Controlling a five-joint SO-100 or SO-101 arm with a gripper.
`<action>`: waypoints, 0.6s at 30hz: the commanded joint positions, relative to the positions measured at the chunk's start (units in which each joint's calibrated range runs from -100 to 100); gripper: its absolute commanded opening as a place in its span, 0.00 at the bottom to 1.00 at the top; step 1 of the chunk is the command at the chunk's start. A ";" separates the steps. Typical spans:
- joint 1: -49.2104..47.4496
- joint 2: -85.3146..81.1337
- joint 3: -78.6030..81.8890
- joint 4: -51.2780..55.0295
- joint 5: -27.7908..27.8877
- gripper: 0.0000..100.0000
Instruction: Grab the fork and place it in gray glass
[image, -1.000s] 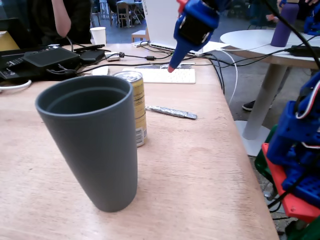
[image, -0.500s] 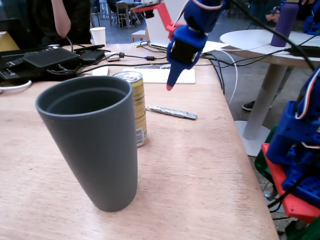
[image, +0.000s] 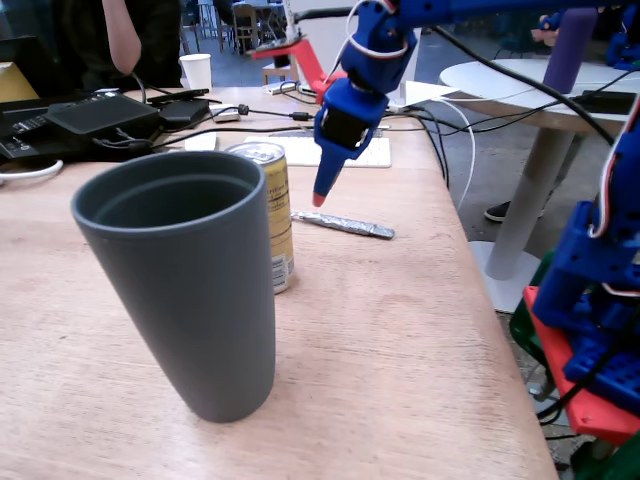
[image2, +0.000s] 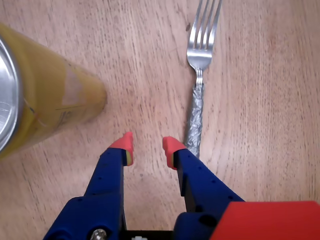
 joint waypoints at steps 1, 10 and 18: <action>3.84 -0.03 -2.76 -0.64 0.24 0.14; 7.39 5.88 -5.12 -0.64 0.34 0.31; 8.41 18.32 -20.41 -0.64 2.69 0.31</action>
